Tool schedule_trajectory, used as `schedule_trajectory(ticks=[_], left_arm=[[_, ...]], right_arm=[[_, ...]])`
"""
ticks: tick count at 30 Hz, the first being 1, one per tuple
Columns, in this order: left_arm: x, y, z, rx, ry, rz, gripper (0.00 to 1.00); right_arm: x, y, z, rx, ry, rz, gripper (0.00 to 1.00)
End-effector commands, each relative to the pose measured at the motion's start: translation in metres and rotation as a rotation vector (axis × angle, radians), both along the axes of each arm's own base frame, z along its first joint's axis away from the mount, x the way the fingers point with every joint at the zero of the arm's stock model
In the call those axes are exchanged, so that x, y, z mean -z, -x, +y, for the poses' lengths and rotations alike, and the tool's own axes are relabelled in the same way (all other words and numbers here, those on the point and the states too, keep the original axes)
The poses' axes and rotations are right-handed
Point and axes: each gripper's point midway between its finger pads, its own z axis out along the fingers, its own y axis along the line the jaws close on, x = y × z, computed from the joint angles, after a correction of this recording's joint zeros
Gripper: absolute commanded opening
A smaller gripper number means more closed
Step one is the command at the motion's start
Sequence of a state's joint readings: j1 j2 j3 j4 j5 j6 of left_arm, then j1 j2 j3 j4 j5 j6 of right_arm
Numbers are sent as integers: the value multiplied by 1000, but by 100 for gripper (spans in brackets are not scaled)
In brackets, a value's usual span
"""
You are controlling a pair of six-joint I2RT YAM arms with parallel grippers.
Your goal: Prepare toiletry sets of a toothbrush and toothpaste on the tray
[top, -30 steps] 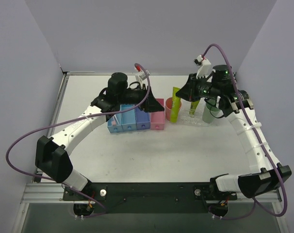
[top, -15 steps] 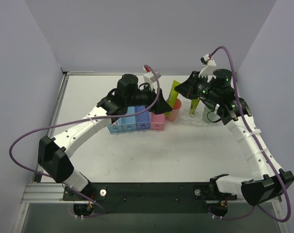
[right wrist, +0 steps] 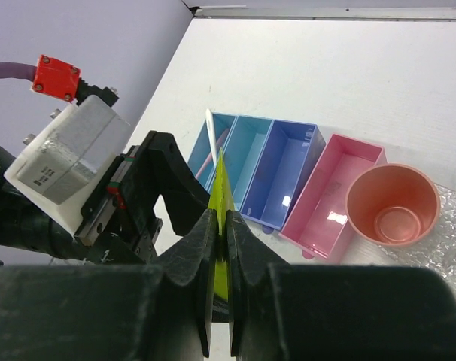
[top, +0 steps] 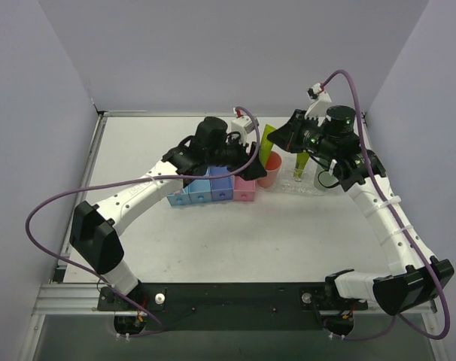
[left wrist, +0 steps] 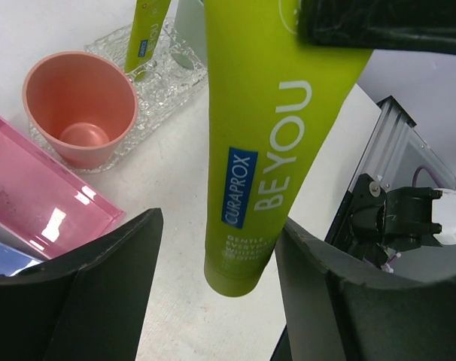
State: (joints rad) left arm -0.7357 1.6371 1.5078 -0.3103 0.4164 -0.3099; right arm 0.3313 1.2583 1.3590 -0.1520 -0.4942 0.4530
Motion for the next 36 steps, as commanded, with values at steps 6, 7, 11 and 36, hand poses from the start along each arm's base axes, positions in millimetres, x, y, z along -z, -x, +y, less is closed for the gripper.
schedule_trajectory(ticks=[6,7,11,36], left_arm=[[-15,5,-14,80,49,-26,39],[-14,6,-13,88,46,-25,30],[-4,8,-4,87,-3,-60,10],[26,32,21,195,-205,-207,5]], right_arm=[[-26,-1,9,-30,-36,-67,0],[-25,-1,8,-31,-29,-63,0],[-14,3,5,-49,34,-38,16],[35,27,11,-286,76,259,25]])
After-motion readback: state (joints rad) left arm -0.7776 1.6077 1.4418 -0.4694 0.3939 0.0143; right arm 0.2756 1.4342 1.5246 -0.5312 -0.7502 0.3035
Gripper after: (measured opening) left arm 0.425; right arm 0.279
